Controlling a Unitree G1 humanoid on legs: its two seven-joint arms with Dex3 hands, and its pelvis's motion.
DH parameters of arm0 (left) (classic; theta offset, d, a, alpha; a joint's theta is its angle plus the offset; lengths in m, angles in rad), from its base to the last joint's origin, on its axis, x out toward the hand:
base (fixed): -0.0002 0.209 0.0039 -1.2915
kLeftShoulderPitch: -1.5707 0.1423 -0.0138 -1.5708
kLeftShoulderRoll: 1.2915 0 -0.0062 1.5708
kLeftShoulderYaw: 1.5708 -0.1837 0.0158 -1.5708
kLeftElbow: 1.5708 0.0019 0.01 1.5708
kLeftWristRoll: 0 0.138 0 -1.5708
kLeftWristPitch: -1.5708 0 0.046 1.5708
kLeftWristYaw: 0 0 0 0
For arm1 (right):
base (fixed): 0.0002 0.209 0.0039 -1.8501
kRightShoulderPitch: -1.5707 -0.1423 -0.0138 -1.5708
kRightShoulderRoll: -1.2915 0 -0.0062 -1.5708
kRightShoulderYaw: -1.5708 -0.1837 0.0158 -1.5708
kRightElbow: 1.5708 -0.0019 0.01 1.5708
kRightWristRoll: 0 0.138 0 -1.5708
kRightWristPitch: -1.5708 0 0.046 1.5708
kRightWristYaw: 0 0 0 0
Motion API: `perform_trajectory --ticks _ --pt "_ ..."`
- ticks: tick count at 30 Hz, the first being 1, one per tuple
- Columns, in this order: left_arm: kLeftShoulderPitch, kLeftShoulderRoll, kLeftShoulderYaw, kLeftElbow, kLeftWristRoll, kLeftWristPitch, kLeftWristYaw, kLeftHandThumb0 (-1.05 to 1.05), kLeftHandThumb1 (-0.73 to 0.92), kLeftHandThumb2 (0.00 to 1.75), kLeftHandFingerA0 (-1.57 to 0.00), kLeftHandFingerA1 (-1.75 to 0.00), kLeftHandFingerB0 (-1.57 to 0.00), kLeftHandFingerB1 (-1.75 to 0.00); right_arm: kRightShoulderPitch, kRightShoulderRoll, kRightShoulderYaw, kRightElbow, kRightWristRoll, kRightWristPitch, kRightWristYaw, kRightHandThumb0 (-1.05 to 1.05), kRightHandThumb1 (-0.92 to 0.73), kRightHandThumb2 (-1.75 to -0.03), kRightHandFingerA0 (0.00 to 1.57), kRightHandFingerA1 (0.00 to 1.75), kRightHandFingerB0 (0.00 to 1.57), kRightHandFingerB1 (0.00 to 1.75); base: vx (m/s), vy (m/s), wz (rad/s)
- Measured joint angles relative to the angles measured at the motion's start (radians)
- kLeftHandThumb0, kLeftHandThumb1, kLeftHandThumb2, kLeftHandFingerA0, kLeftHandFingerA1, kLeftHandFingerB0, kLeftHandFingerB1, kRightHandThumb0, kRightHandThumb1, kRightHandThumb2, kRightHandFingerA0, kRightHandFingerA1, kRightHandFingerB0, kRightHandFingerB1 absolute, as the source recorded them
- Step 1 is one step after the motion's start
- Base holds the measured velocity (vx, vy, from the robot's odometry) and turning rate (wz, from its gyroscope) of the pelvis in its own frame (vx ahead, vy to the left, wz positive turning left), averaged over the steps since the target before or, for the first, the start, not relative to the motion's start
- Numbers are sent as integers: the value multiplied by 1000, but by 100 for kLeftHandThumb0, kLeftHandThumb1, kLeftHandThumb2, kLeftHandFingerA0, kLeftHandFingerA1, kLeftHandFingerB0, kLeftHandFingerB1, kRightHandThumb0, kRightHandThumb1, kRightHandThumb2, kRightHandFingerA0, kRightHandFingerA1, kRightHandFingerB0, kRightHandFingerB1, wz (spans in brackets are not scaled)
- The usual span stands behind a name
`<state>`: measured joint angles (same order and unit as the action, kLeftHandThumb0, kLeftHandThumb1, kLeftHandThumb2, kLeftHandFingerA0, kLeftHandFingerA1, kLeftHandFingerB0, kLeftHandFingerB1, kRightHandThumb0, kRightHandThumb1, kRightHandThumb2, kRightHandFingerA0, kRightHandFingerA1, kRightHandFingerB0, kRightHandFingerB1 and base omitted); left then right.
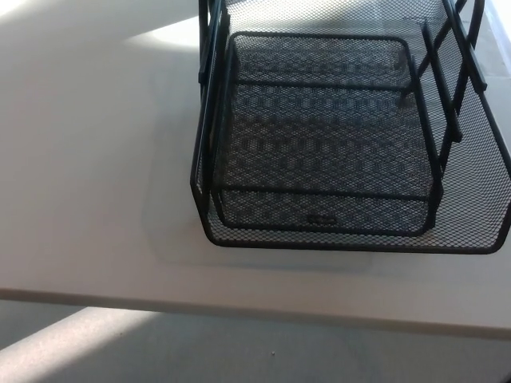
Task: A balck drawer is kept on the middle of the table and the robot uses its right hand to push it back away from the robot
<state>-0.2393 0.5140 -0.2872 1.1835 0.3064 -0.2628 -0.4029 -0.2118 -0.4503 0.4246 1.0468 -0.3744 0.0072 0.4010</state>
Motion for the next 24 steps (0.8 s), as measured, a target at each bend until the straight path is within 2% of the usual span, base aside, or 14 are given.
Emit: perform_trajectory --ticks 10,11,24 --pt "0 0 1 5 2 -8 -12 -56 71 62 -45 -38 -30 -32 17 -7 -10 -23 -9 -18 4 -54 -75 -63 52 42 39 35 0 0 0" --pt "0 0 1 5 2 -9 -12 -56 71 62 -44 -37 -30 -32 31 -12 -19 -47 -7 -25 4 -54 -76 -63 47 40 37 34 0 0 0" --pt "-1 0 1 4 2 -8 -12 -56 72 62 -44 -37 -30 -32 274 -71 -136 -503 29 -52 22 -58 -75 -65 43 36 34 32 0 0 0"
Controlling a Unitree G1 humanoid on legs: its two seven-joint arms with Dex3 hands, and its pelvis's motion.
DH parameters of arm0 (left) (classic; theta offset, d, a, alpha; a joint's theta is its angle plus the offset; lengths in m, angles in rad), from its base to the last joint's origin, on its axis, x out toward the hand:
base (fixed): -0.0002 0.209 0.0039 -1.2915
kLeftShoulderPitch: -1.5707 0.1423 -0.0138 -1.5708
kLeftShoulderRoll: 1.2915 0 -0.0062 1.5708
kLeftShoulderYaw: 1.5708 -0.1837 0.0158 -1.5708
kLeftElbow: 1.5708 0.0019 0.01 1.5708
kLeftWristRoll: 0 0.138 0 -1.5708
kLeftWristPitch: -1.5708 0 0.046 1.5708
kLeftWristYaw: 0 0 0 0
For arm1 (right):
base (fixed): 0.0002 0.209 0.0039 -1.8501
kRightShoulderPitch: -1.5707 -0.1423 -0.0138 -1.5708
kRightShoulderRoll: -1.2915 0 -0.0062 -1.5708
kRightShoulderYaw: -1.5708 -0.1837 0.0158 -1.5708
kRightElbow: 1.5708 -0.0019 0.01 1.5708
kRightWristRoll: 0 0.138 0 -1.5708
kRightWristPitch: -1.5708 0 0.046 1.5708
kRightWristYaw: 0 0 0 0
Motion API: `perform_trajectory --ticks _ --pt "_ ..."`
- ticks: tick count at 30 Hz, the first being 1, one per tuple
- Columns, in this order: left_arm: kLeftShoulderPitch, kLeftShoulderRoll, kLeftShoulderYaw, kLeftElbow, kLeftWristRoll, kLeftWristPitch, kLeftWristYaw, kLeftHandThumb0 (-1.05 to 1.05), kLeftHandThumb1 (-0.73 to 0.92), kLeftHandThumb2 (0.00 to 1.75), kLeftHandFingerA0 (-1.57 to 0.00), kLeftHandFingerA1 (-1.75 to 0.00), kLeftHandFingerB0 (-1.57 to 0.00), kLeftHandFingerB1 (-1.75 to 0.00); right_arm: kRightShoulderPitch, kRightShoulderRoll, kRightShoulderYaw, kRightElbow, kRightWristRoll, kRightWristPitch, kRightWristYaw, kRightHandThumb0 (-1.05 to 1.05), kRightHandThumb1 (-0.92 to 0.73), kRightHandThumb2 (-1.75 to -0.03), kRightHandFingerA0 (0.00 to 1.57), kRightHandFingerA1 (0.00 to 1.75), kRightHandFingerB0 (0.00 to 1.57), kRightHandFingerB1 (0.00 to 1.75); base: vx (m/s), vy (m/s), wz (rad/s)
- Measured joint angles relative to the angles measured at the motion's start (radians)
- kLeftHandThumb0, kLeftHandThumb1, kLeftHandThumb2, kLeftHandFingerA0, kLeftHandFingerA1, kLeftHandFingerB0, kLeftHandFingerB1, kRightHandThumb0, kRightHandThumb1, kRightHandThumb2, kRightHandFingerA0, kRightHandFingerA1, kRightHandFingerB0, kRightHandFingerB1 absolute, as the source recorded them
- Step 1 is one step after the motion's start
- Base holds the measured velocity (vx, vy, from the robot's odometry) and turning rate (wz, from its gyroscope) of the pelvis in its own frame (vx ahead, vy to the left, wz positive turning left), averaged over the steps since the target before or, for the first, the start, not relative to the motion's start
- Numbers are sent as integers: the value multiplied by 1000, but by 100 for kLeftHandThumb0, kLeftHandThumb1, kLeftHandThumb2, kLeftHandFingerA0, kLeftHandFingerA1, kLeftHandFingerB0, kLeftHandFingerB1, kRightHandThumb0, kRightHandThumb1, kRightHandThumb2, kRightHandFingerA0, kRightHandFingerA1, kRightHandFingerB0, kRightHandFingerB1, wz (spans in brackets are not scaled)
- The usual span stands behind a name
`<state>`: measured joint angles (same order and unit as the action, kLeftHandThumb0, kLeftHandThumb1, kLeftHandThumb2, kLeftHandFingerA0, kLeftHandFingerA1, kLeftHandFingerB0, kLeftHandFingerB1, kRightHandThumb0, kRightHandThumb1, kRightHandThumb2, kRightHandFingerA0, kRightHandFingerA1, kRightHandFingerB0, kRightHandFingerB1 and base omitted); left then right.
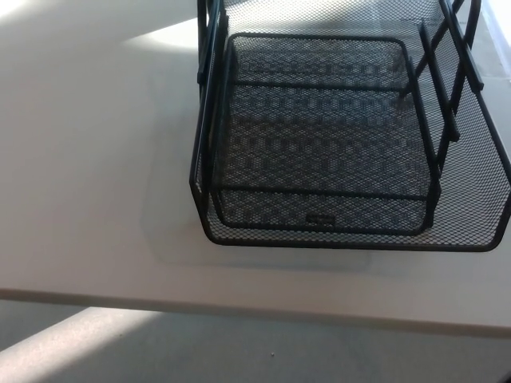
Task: A balck drawer is kept on the middle of the table and the robot uses its right hand to push it back away from the robot
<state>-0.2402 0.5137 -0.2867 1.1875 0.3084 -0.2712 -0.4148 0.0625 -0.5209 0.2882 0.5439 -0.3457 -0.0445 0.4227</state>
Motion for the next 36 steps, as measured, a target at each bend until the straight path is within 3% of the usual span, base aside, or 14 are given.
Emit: perform_trajectory --ticks 18,19,20,21,26,27,36 --pt "0 -1 0 -2 0 0 0 -55 71 62 -46 -38 -30 -32 265 -47 -163 -632 143 -8 96 -59 -75 -64 45 39 33 33 0 0 0" --pt "0 -1 0 -2 0 0 0 -55 71 62 -46 -38 -30 -32 271 -53 -169 -663 153 -8 103 -61 -75 -65 42 39 31 33 0 0 0" --pt "0 -1 0 -2 0 0 0 -55 72 62 -44 -38 -29 -32 279 -61 -175 -703 165 -8 111 -54 -60 -99 40 57 21 46 0 0 0" --pt "0 -1 0 -2 0 0 0 -55 72 62 -44 -38 -29 -32 281 -65 -177 -717 170 -8 114 -54 -60 -99 40 57 21 46 0 0 0" --pt "-1 -1 0 -2 0 0 0 -56 71 62 -44 -37 -29 -32 287 -111 -196 -888 235 -3 158 -52 -60 -97 39 56 22 47 0 0 0" --pt "-1 -1 0 -2 0 0 0 -57 71 63 -46 -38 -31 -32 286 -122 -201 -924 250 -1 169 -57 -74 -64 43 38 34 34 0 0 0" --pt "-1 -1 -1 -2 0 0 0 -56 71 62 -47 -38 -31 -32 242 -206 -230 -1124 367 28 243 -53 -75 -63 44 40 34 34 0 0 0"
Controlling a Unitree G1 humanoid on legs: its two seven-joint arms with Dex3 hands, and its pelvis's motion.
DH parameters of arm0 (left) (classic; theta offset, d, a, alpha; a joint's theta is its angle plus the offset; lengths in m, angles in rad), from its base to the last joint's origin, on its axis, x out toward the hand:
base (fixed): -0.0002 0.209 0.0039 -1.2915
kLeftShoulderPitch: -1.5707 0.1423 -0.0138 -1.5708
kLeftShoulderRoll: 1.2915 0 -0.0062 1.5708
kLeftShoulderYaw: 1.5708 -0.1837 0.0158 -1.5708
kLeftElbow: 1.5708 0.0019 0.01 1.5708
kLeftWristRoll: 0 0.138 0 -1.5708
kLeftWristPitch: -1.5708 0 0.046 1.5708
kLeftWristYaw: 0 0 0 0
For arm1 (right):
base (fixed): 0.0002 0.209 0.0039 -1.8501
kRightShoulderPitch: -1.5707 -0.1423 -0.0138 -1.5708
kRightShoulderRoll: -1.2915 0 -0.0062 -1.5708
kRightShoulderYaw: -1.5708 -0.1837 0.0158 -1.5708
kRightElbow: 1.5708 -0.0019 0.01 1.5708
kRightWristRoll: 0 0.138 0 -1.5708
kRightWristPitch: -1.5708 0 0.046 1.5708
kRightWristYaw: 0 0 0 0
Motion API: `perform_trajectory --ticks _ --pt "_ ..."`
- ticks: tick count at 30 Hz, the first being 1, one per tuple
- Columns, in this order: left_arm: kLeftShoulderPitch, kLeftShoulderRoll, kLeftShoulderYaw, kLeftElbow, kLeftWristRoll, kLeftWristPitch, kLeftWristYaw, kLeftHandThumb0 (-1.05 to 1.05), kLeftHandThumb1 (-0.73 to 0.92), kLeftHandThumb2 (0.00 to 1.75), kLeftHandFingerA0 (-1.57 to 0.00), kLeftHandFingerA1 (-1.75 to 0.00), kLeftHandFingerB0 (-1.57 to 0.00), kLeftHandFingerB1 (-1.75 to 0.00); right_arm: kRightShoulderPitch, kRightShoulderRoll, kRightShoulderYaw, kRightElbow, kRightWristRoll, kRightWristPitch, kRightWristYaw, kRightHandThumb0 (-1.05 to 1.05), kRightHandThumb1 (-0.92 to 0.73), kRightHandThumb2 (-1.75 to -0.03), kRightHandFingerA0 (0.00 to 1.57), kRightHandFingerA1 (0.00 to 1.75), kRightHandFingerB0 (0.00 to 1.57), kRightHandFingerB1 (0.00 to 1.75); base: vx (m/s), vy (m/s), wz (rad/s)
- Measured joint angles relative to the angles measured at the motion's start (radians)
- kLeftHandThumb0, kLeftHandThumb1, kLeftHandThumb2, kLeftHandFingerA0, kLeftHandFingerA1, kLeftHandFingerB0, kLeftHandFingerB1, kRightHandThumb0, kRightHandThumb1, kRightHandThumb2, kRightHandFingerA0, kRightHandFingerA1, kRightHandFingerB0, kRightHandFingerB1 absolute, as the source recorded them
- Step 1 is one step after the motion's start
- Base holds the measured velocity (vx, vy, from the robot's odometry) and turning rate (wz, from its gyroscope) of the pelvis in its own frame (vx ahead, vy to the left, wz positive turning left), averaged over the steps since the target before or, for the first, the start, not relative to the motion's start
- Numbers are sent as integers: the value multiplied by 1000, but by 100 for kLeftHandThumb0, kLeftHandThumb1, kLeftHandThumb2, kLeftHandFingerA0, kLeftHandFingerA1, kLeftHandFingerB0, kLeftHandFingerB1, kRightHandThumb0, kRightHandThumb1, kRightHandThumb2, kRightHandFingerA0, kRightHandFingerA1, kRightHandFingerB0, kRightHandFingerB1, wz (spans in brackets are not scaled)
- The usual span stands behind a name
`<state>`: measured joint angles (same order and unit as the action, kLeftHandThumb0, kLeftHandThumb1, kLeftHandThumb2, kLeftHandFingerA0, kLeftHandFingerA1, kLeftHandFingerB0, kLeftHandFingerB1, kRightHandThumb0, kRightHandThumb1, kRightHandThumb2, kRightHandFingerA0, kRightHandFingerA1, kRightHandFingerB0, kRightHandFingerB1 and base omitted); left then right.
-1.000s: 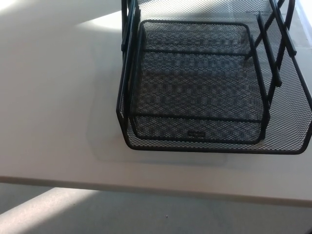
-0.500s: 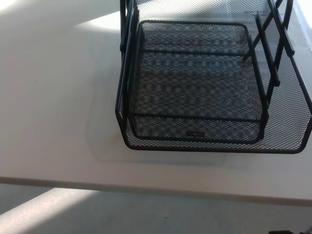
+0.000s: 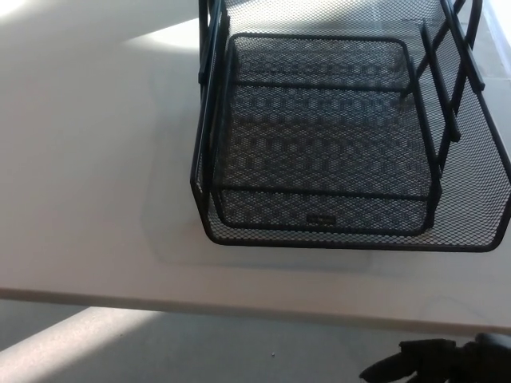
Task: A balck drawer is kept on the middle of the table and the robot uses its right hand to push it back away from the robot
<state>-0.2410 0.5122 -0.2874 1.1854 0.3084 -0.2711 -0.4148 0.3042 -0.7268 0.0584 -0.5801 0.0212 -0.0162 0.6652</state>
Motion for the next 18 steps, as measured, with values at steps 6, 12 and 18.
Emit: perform_trajectory --ticks 6,12,18 --pt "0 0 0 0 0 0 0 -54 74 63 -49 -38 -33 -32 -59 -53 -6 -88 74 32 45 -55 -75 -63 47 40 35 34 0 0 0" --pt "-1 0 0 -1 0 0 0 -55 72 62 -43 -37 -28 -31 -172 -106 2 -152 153 79 102 -53 -75 -63 48 41 35 35 0 0 0" --pt "-2 0 0 -1 0 0 0 -56 72 62 -44 -37 -28 -31 -302 -135 33 -192 230 136 163 -52 -75 -63 48 41 34 35 0 0 0"
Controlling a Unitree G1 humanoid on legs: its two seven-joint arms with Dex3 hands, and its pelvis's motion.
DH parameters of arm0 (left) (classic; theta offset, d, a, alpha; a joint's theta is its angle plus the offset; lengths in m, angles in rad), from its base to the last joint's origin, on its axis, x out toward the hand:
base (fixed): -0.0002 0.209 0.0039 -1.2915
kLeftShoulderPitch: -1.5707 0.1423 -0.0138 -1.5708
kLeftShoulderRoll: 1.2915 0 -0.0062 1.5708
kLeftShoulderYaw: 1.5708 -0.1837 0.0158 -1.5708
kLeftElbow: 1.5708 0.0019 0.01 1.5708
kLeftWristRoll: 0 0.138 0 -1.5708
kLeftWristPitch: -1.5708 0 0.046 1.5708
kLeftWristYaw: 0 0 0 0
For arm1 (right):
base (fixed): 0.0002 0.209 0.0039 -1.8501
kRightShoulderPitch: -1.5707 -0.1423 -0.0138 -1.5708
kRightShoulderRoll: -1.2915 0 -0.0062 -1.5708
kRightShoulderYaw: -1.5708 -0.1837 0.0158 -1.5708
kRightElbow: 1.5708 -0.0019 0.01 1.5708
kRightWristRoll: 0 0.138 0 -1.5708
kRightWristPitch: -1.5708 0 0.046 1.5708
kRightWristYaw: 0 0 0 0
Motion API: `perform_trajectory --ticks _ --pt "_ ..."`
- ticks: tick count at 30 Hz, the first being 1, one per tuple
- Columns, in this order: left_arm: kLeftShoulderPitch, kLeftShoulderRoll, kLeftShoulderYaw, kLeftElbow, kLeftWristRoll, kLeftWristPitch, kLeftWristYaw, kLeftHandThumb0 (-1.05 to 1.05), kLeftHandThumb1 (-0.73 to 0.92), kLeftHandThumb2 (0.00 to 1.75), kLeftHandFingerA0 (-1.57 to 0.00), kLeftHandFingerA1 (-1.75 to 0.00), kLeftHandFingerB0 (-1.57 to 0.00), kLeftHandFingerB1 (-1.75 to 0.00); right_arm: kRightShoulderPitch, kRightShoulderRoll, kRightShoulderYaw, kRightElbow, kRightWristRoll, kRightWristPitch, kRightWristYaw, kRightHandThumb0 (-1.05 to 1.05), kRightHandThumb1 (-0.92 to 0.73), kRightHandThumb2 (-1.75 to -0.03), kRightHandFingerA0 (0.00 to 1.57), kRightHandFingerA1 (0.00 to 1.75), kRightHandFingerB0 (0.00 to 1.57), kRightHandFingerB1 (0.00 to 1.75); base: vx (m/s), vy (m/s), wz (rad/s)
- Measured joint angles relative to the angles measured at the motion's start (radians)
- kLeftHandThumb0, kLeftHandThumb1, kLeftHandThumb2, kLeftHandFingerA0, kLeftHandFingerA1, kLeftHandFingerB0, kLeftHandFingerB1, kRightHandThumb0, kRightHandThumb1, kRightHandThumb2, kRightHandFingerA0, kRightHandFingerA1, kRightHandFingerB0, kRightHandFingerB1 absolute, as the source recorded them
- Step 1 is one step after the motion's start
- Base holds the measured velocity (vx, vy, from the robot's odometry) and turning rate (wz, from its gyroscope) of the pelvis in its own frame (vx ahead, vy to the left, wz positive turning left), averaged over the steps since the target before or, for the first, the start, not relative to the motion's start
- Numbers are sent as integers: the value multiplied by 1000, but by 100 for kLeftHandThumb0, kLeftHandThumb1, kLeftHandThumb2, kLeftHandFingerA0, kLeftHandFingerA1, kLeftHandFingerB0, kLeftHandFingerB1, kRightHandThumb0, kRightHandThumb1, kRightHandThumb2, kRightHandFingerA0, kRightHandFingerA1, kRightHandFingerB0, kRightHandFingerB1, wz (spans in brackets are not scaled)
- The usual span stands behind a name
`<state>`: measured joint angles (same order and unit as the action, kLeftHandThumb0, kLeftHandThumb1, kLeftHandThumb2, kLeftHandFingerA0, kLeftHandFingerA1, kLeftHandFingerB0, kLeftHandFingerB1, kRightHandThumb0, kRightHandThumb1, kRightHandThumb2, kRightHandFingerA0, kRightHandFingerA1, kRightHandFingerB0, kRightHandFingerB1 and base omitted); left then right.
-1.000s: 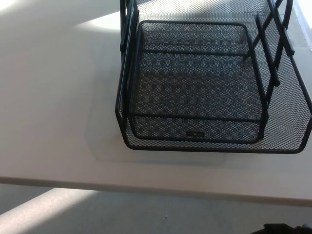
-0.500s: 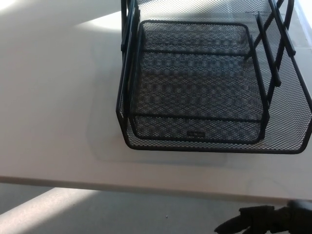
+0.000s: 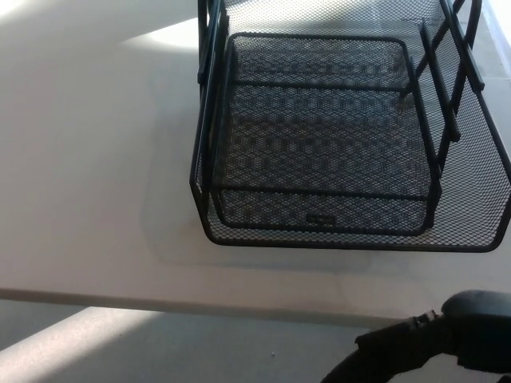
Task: A balck drawer is kept on the middle of the table and the robot uses its right hand to push it back away from the robot
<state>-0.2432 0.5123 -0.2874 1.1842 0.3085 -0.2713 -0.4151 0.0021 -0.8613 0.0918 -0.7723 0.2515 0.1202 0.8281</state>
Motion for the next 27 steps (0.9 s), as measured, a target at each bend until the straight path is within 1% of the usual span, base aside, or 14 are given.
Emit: perform_trajectory --ticks 3,7,9,10,16,19,21,22,27 --pt "0 0 0 0 1 0 0 -56 72 62 -45 -38 -29 -32 -58 -13 20 -15 37 31 30 -54 -75 -64 48 41 34 35 0 0 0" --pt "-3 0 -1 1 2 -1 0 -56 73 62 -43 -37 -29 -31 -153 -31 64 -27 91 88 82 -54 -75 -63 49 41 35 35 0 0 0" --pt "-5 0 -2 1 2 -3 0 -55 72 62 -43 -37 -30 -32 -189 -35 86 -27 108 112 99 -54 -75 -63 48 41 35 35 0 0 0" --pt "-7 0 -2 1 3 -4 0 -55 71 62 -47 -38 -31 -32 -206 -35 98 -26 114 124 107 -54 -75 -63 48 41 34 35 0 0 0" --pt "-17 0 -2 4 3 -5 -4 -55 71 62 -47 -38 -31 -32 -307 -34 183 -18 146 205 153 -53 -75 -63 49 42 35 35 0 0 0" --pt "-18 1 -2 6 3 -6 -5 -55 72 62 -43 -37 -29 -32 -334 -25 220 -8 151 234 166 -54 -75 -64 51 43 36 36 0 0 0" --pt "-19 1 -4 6 4 -6 -5 -55 72 62 -43 -37 -29 -32 -350 -9 250 5 151 251 172 -54 -75 -64 51 43 36 36 0 0 0" --pt "-20 1 -4 5 4 -7 -5 -55 72 62 -43 -37 -29 -32 -354 -2 263 12 150 256 175 -54 -79 -63 52 42 37 35 0 0 0" --pt "-20 2 -7 7 6 -8 -5 -54 72 62 -44 -37 -30 -32 -393 23 329 44 137 287 187 -56 -80 -64 52 41 36 34 0 0 0"
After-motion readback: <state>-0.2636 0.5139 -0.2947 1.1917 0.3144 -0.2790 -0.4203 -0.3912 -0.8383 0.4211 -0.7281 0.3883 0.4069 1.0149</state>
